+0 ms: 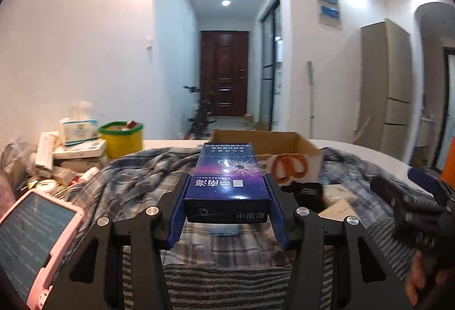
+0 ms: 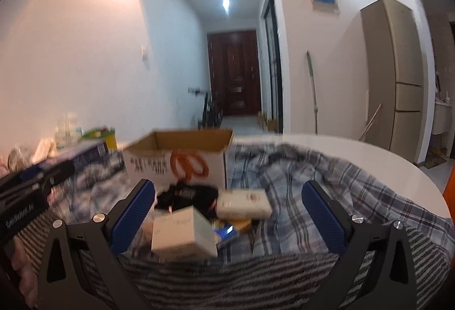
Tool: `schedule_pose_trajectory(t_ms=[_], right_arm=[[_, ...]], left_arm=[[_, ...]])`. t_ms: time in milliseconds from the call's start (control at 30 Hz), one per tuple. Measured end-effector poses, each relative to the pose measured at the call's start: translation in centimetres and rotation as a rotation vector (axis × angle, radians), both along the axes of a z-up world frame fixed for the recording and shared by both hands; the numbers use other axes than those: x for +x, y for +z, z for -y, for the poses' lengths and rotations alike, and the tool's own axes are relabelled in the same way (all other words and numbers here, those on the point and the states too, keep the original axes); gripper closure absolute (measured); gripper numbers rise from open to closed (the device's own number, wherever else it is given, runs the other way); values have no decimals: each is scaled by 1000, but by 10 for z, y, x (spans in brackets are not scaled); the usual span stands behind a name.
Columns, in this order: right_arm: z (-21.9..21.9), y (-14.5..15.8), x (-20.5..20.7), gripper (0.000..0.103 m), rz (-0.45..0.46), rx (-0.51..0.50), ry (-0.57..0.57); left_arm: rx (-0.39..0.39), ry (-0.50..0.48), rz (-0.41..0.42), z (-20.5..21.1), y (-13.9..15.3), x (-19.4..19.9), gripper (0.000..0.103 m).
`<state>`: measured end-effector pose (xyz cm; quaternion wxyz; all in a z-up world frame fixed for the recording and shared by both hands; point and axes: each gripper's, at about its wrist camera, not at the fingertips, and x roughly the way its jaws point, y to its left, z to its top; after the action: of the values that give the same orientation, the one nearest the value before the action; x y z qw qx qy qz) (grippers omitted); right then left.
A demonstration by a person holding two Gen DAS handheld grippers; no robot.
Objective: Organize objects
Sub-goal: 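Lift the dark blue box with the left gripper while the right gripper lifts the white box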
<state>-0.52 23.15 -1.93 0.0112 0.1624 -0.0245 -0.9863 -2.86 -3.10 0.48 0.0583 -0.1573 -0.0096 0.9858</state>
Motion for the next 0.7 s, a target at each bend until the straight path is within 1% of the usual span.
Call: schedule_pose_trajectory(t_ms=[67, 133, 167, 200, 400, 467, 533, 567, 633, 700], right_arm=[[9, -5, -8, 0, 88, 16, 44], [18, -12, -16, 1, 135, 37, 71], [21, -14, -20, 6, 154, 55, 72], [24, -16, -23, 10, 167, 67, 71], [38, -24, -31, 13, 213, 112, 111], [44, -27, -35, 16, 231, 136, 127], [49, -31, -42, 28, 274, 168, 122], [52, -35, -48, 31, 304, 185, 115], [54, -41, -55, 50, 351, 193, 126], [50, -42, -56, 51, 357, 176, 126]], left_arm=[[-4, 6, 9, -1, -1, -2, 50], [-7, 2, 14, -1, -2, -3, 50], [-5, 0, 16, 0, -2, -4, 50], [-6, 0, 14, -1, -4, 0, 50], [-13, -12, 26, -6, -6, 1, 50], [-10, -16, 30, -6, -7, 1, 50], [-3, -16, 29, -4, -7, 1, 50], [-2, -17, 29, -4, -7, 1, 50], [-2, -17, 29, -4, -7, 1, 50], [-1, -17, 27, -3, -7, 1, 50]])
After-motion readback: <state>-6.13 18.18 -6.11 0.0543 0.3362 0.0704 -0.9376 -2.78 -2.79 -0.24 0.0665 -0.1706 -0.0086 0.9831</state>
